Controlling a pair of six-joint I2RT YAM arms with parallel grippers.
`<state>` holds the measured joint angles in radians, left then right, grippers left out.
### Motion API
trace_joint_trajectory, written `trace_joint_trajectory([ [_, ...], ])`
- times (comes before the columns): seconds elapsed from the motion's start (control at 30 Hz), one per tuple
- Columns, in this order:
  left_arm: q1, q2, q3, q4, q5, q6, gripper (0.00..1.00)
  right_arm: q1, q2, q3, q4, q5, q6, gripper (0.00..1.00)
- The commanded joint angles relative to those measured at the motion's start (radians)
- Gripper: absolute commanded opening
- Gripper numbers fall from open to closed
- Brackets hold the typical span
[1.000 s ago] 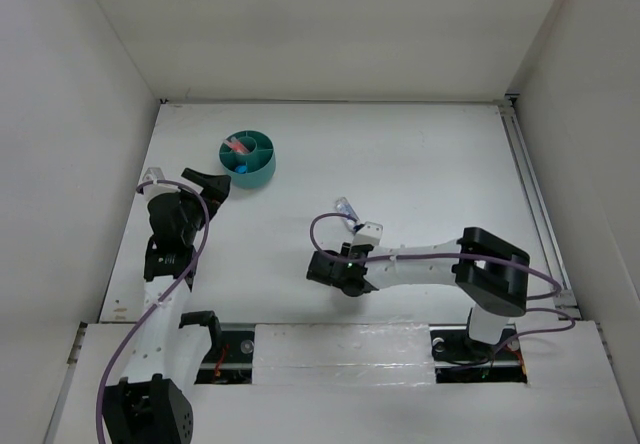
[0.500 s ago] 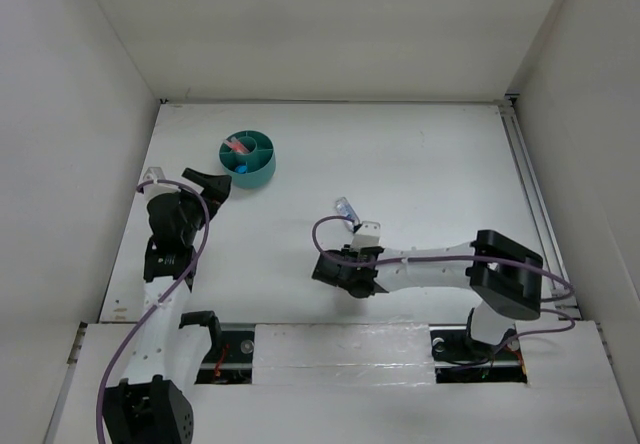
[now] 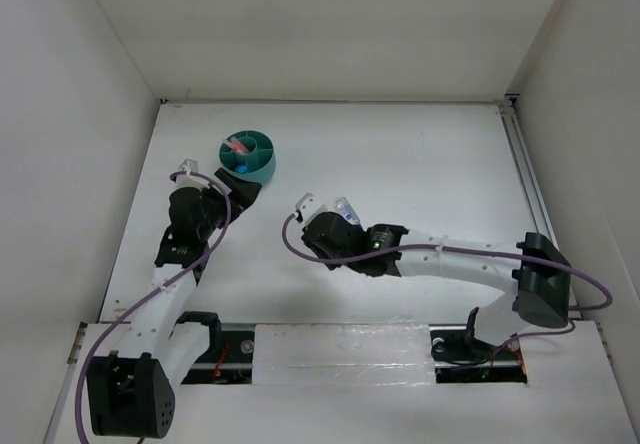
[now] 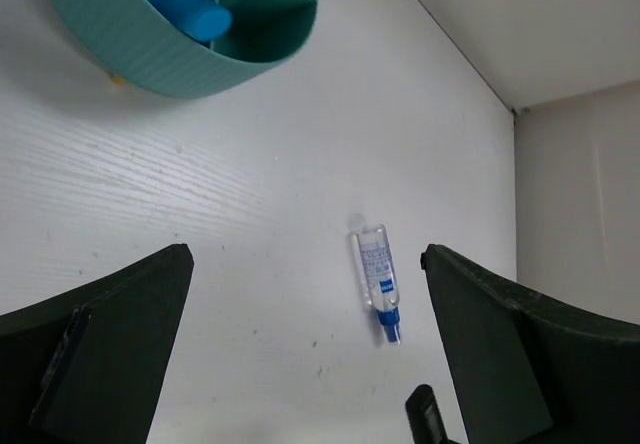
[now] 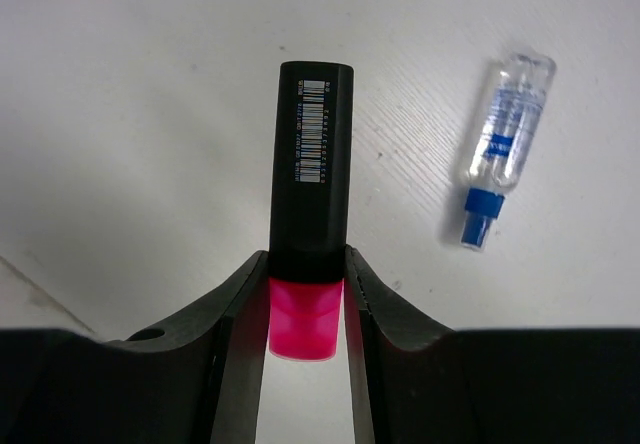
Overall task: Sort the stationery into containers
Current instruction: Pick up the pen from the center of the board.
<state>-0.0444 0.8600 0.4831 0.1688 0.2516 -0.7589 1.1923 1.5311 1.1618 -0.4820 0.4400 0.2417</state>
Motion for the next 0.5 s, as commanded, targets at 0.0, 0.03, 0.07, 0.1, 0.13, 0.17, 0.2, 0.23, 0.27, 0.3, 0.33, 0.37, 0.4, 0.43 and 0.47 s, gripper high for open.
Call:
trace_joint_trajectory([
  [0.0,-0.054,0.004,0.04,0.06,0.026,0.044,1.0,-0.013,0.014,0.033,0.054,-0.168,-0.303,0.0],
  [0.03,-0.086,0.013,0.04,0.06,0.026,0.056,1.0,-0.023,0.014,0.042,0.054,-0.257,-0.338,0.0],
  [0.07,-0.098,0.03,0.051,0.06,0.026,0.065,1.0,-0.023,0.023,0.053,0.054,-0.295,-0.367,0.0],
  [0.1,-0.11,0.04,0.051,0.06,0.026,0.066,1.0,-0.023,0.023,0.053,0.054,-0.329,-0.433,0.0],
  [0.13,-0.133,0.062,0.064,0.06,0.035,0.076,1.0,-0.023,0.023,0.062,0.054,-0.392,-0.464,0.0],
  [0.17,-0.144,0.073,0.064,0.046,0.035,0.076,1.0,-0.023,0.023,0.062,0.042,-0.405,-0.491,0.0],
  [0.2,-0.144,0.073,0.075,0.046,0.035,0.088,1.0,-0.023,0.032,0.088,0.031,-0.414,-0.51,0.0],
  [0.23,-0.156,0.085,0.075,0.046,0.035,0.089,1.0,-0.023,0.032,0.101,0.007,-0.414,-0.545,0.0],
  [0.27,-0.157,0.085,0.075,0.046,0.035,0.089,1.0,-0.036,0.032,0.101,0.006,-0.456,-0.567,0.0],
  [0.3,-0.157,0.085,0.075,0.046,0.035,0.089,1.0,-0.048,0.032,0.113,-0.006,-0.49,-0.591,0.0],
  [0.33,-0.157,0.085,0.075,0.046,0.035,0.089,1.0,-0.057,0.032,0.122,-0.018,-0.532,-0.648,0.0],
  [0.37,-0.157,0.085,0.066,0.055,0.06,0.089,1.0,-0.069,0.021,0.122,-0.018,-0.617,-0.674,0.0],
  [0.4,-0.157,0.073,0.051,0.087,0.078,0.089,1.0,-0.1,0.021,0.133,-0.032,-0.657,-0.699,0.0],
  [0.43,-0.157,0.073,0.04,0.115,0.104,0.089,1.0,-0.118,0.021,0.133,-0.032,-0.694,-0.734,0.0],
  [0.47,-0.157,0.073,0.028,0.147,0.171,0.079,0.99,-0.14,0.012,0.144,-0.046,-0.757,-0.743,0.0],
])
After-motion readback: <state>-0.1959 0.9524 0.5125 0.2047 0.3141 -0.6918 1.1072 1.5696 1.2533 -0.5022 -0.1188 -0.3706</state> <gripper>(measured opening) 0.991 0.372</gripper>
